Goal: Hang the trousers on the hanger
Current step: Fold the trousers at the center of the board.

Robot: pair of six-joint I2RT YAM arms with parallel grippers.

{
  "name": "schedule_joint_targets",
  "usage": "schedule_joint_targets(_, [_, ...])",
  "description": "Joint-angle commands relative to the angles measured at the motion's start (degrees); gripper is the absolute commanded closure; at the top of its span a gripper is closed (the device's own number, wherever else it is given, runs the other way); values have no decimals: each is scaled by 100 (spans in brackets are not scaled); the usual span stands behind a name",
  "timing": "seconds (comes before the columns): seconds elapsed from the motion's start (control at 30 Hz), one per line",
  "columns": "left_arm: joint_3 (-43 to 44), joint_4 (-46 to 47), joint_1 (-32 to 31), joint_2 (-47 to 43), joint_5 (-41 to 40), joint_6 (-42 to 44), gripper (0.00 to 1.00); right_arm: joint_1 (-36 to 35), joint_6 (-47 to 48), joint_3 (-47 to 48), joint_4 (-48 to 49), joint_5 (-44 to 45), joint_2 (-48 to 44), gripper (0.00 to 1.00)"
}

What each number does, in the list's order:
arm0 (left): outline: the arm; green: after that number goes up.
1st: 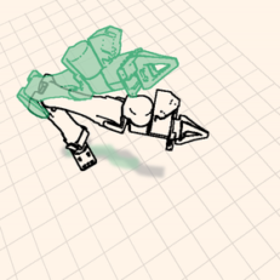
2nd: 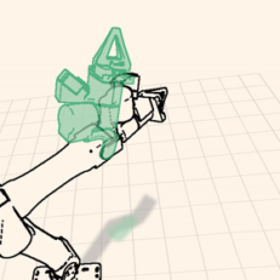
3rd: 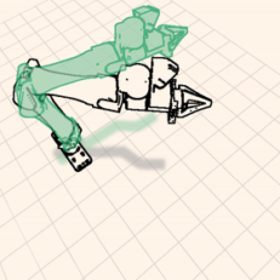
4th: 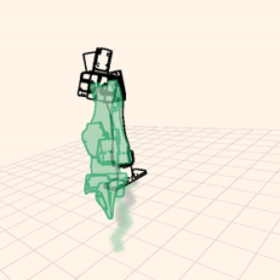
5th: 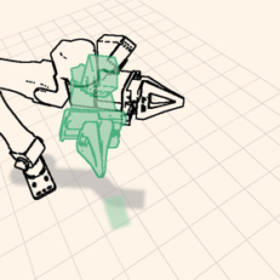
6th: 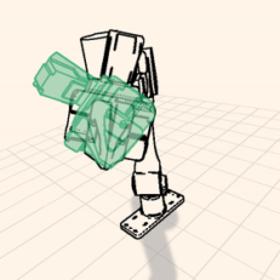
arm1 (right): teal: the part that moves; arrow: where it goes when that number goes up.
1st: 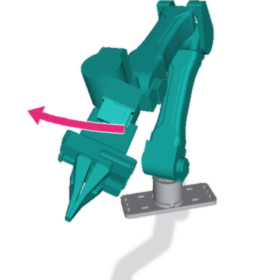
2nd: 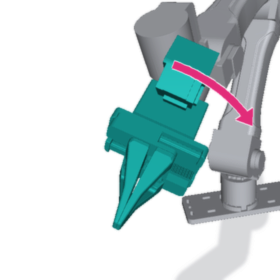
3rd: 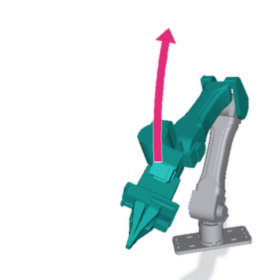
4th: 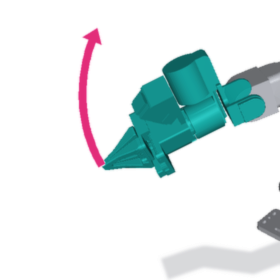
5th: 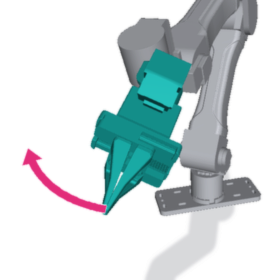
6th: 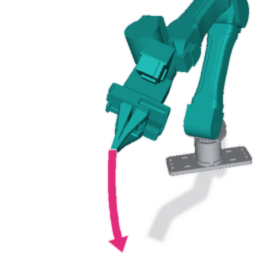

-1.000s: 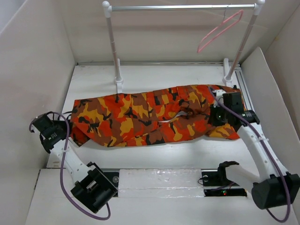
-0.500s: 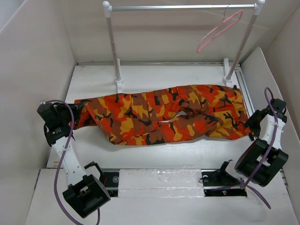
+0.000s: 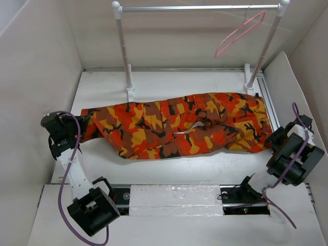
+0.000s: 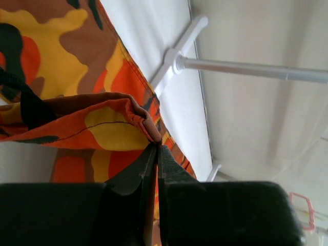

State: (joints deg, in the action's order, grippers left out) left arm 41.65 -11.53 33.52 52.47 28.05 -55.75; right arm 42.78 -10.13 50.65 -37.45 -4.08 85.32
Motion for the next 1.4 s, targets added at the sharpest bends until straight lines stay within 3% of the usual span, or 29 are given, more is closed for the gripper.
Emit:
schedule_joint_targets(0.0, [142,-25,181,-114,-343,187,100,63,-24,243,695,-216,239,39])
schedule_joint_targets(0.07, [89,-112,181,-193,-502,283,100,63,19,305,852,-216,494,43])
schedule_joint_targets(0.13, [45,-270,181,-263,-853,362,100,63,90,410,871,-190,669,57])
schedule_joint_targets(0.17, [28,-323,181,-281,-985,424,100,116,169,436,897,-173,792,64])
schedule_joint_targets(0.2, [28,-367,181,-307,-1204,459,100,116,195,454,915,-181,846,80])
schedule_joint_targets(0.3, [54,-534,181,-351,-1512,538,100,239,354,691,793,-374,1004,100])
schedule_joint_targets(0.43, [352,-1217,181,-404,-2346,512,100,169,214,771,511,-778,409,100])
schedule_joint_targets(0.53, [651,-1334,181,-186,-2743,609,100,-462,90,1348,73,16,-234,100])
schedule_joint_targets(0.7, [1125,-1326,181,281,-3077,732,100,-1315,2,2605,-183,590,-95,100])
schedule_joint_targets(0.97, [1486,-939,181,1151,-3245,732,100,-1896,221,5836,-1175,1374,2151,100])
schedule_joint_targets(1.17, [1635,-227,-73,1923,-3395,872,100,-1897,319,7606,-1527,1014,3560,100])
schedule_joint_targets(1.2, [1862,-210,-73,2343,-3325,1003,100,-1897,319,8392,-1667,971,3980,100])
schedule_joint_targets(1.37, [2627,-298,-310,3348,-3534,1408,100,-2002,336,9181,-1539,786,4800,100])
